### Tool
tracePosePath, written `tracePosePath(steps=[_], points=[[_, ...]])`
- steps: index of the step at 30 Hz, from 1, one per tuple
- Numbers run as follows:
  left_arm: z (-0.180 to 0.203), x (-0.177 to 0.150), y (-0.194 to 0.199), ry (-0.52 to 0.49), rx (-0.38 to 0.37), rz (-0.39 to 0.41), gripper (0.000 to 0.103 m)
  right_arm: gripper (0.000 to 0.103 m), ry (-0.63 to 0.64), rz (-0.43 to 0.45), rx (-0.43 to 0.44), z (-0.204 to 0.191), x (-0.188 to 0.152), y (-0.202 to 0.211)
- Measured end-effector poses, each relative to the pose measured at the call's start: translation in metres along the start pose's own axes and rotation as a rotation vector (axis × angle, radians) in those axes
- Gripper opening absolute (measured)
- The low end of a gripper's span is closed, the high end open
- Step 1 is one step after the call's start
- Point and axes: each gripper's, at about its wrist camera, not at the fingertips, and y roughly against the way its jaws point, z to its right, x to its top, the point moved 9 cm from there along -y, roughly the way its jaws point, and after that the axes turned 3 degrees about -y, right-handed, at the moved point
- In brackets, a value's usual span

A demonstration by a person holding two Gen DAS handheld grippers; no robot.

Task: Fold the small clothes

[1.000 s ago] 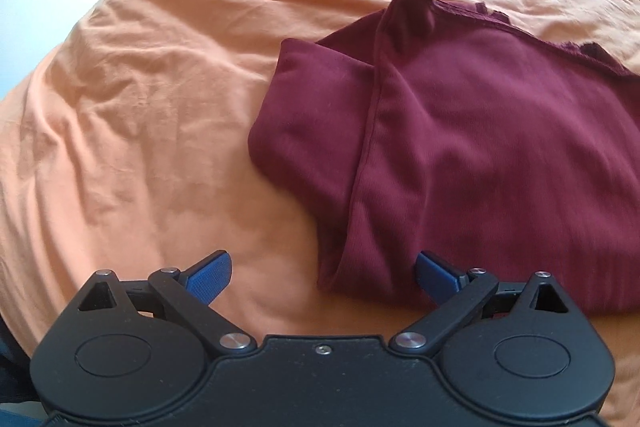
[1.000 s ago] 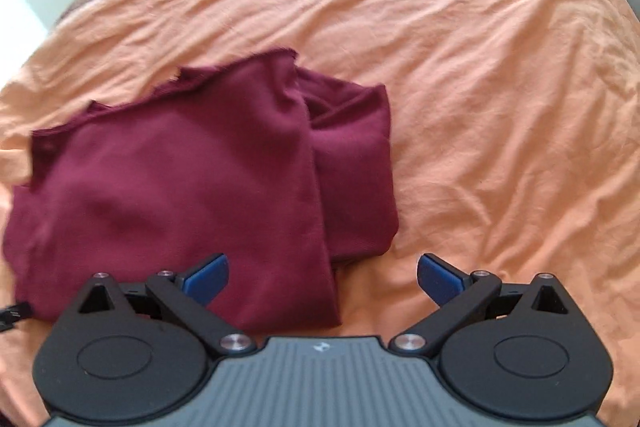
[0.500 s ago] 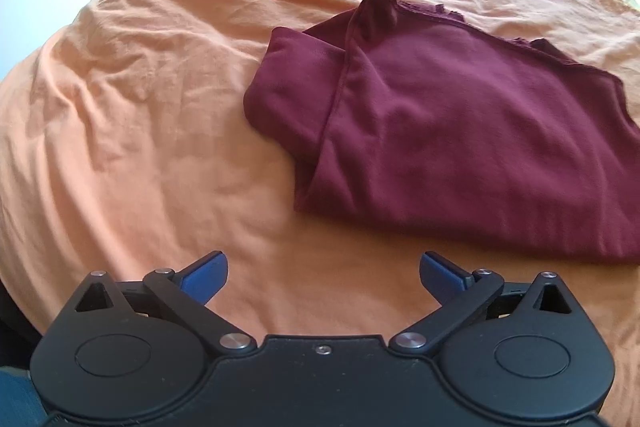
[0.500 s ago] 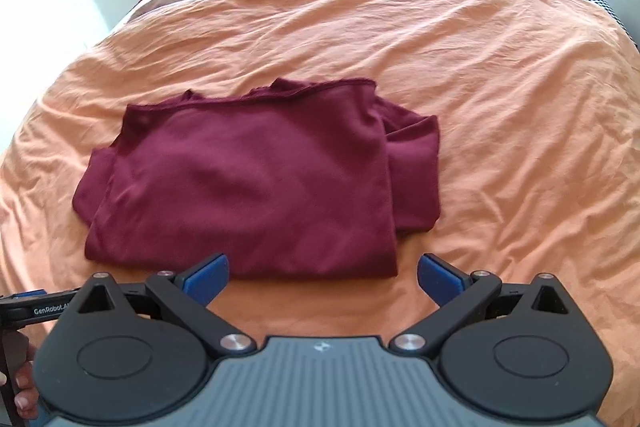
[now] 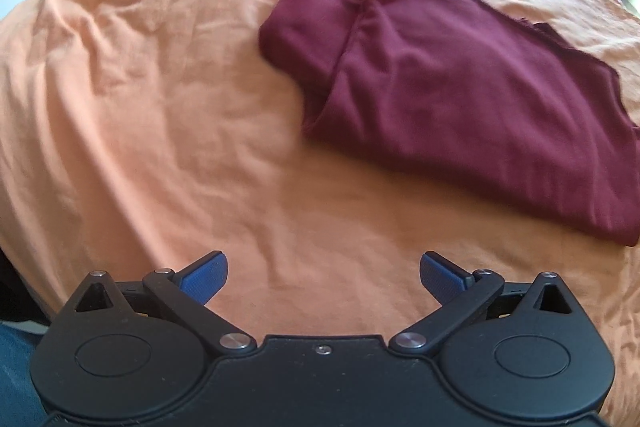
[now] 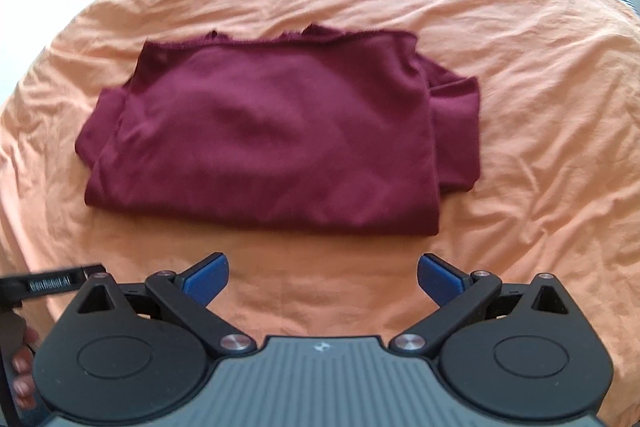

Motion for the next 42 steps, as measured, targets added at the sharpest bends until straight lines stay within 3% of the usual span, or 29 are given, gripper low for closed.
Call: tracePosePath(steps=[3,8,12,17,22,28,34,42], points=[[-0.005,0.0,-0.008,0.016,0.002,-0.019,0.102,0.103,0.09,0.021,0.03,-0.011,-0.005,-0.018],[-0.012,0.009,-0.021,0.059,-0.009,-0.036,0.102,0.103,0.179,0.111,-0.016,-0.021,0.011,-0.047],[-0.015,0.022,-0.031,0.093,-0.032,-0.044,0.102,0.103,0.227,0.278,-0.01,-0.036,0.047,-0.061],[-0.02,0.039,-0.044,0.074,-0.043,-0.032,0.102,0.103,0.293,0.451,-0.071,-0.058,0.086,-0.08],[-0.022,0.054,-0.054,0.025,-0.042,-0.018,0.102,0.103,0.341,0.421,-0.107,-0.074,0.099,-0.116],[-0.021,0.064,-0.062,0.013,-0.051,-0.019,0.102,0.103,0.361,0.361,-0.092,-0.081,0.081,-0.132],[-0.02,0.061,-0.061,-0.006,-0.079,-0.009,0.102,0.103,0.303,0.316,-0.108,-0.071,0.063,-0.142],[-0.027,0.072,-0.047,-0.005,-0.171,0.093,0.102,0.103,0.254,0.322,-0.122,-0.068,0.057,-0.144]])
